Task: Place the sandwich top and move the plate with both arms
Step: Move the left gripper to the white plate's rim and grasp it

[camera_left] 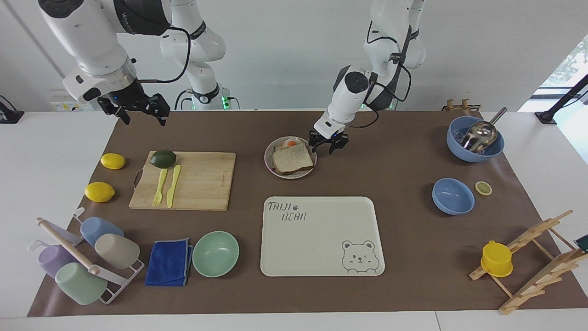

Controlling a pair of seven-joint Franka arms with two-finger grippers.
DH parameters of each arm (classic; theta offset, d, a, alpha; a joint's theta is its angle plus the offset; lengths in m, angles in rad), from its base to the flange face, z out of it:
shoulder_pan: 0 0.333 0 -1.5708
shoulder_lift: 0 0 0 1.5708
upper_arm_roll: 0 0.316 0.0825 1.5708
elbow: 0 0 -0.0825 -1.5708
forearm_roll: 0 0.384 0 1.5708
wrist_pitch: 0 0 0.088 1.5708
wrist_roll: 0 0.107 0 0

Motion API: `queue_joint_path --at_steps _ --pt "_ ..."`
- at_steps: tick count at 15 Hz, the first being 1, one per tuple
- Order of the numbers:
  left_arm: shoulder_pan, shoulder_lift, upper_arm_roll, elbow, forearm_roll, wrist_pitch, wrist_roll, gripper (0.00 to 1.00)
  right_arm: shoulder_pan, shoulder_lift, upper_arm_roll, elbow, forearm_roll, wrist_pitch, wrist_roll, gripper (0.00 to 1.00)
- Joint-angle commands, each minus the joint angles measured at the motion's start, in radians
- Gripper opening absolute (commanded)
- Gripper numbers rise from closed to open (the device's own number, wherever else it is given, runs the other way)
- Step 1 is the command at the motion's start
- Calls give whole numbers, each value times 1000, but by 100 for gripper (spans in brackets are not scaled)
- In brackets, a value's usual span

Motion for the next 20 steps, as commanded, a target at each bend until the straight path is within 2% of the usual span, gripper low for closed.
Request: queue_joint_path --at_steps 1,6,13,20 --pt "-14 12 11 -16 -40 49 16 64 -16 3 2 27 21 13 -31 100" --pt "-15 39 11 -16 -56 85 16 61 -16 -2 1 27 49 13 -17 100" --pt "-22 44 11 -18 -75 98 16 46 -34 -22 1 12 55 13 -17 100" --pt "-43 72 11 -18 -84 131 16 44 -42 -31 1 -5 55 11 -17 100"
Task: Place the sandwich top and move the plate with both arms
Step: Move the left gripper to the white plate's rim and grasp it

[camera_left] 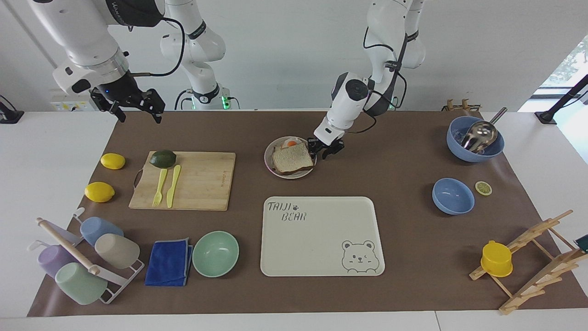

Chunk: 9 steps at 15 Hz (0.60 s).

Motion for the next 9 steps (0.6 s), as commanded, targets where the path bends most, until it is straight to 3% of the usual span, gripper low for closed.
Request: queue_joint_path --at_steps 1,3,4,9 --pt "-22 6 12 -17 -22 39 16 42 -20 -22 5 -26 27 3 -16 100" --pt "-20 6 12 -15 -22 34 16 6 -18 -22 5 -26 27 3 -16 100" --pt "-16 7 12 -15 -22 29 16 0 -20 -22 7 -26 27 2 -19 100" --pt "-5 9 14 -8 -63 22 20 0 -20 -22 7 -26 27 2 -21 100"
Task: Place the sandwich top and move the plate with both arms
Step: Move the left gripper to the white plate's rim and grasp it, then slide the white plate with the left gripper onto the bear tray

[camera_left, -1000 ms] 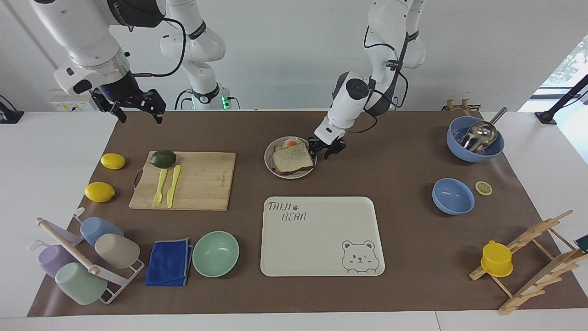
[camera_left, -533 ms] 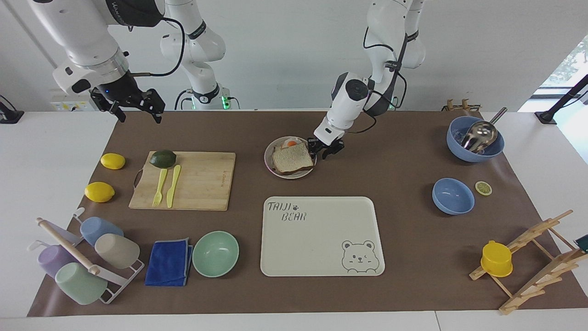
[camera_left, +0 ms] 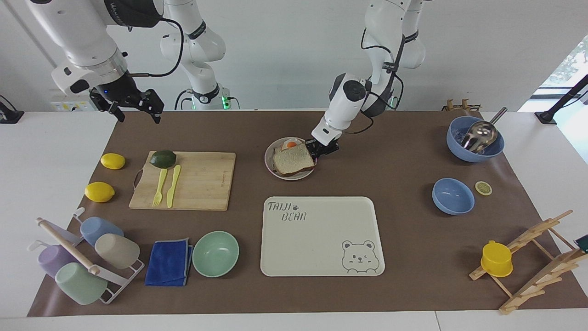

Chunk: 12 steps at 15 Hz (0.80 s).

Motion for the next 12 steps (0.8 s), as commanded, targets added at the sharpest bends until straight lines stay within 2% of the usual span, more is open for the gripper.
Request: queue_joint_path --at_steps 1,7,10,12 --pt "10 5 11 -6 -24 5 18 0 -21 -24 7 -25 27 2 -19 100" --pt "151 -75 14 123 -26 -268 113 0 -38 -22 10 -22 26 8 -27 100" --pt "216 -59 16 226 -50 -340 113 0 -35 -21 17 -17 10 2 -27 100" --pt "251 -6 19 318 -70 -345 111 0 -35 -19 17 -14 10 -8 -27 100"
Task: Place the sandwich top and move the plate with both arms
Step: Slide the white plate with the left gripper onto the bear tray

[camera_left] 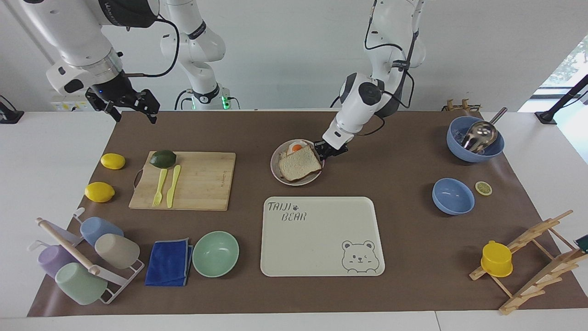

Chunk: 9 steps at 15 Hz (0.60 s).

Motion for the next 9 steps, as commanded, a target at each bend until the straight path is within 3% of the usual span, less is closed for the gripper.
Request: queue_joint_path --at_steps 1,3,9 --pt "66 81 0 152 -34 -58 18 0 -18 -18 11 -14 10 -7 -25 100" --pt "92 191 0 288 -24 -97 18 0 -18 -16 9 -13 10 -8 -25 100" --pt "137 469 1 545 -18 -72 18 0 -18 -14 11 -10 10 -2 -21 100"
